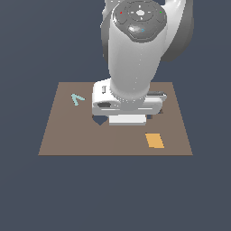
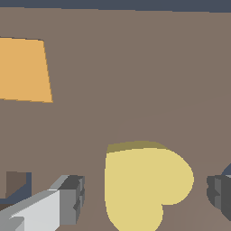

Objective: Insert a designated object into the corresponding slot on a board.

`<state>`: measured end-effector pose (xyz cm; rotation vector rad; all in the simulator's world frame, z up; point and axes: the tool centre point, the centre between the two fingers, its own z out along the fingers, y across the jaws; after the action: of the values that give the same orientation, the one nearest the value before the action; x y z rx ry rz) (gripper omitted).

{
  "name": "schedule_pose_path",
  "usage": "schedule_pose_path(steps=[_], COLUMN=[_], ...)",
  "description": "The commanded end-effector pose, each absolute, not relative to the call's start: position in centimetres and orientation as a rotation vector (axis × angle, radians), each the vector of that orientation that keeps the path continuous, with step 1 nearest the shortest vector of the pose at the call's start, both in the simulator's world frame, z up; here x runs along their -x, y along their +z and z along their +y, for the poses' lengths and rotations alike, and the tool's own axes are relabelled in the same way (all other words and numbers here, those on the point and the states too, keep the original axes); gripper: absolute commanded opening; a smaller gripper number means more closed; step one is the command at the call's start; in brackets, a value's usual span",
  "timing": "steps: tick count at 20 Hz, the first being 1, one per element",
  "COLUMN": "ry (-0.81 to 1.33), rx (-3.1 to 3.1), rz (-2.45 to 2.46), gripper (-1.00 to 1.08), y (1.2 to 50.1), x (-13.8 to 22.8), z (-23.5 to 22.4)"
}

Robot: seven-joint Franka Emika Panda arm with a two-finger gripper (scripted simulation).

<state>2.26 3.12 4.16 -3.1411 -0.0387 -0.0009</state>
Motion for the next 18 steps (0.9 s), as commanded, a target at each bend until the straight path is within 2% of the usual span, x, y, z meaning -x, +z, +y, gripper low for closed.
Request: schedule_pose_path(steps=[1, 4, 5, 18], ry=[0.001, 0.0, 0.0, -0.001], rx=[3.141, 3.141, 3.141, 3.141], rz=[-0.039, -0.039, -0.039, -0.039], gripper=[1.0, 1.0, -1.0, -1.0], y=[3.33, 2.99, 2.99, 3.46], x=[-2.24, -2.24, -2.24, -2.28], z=[3.11, 3.1, 3.1, 3.12])
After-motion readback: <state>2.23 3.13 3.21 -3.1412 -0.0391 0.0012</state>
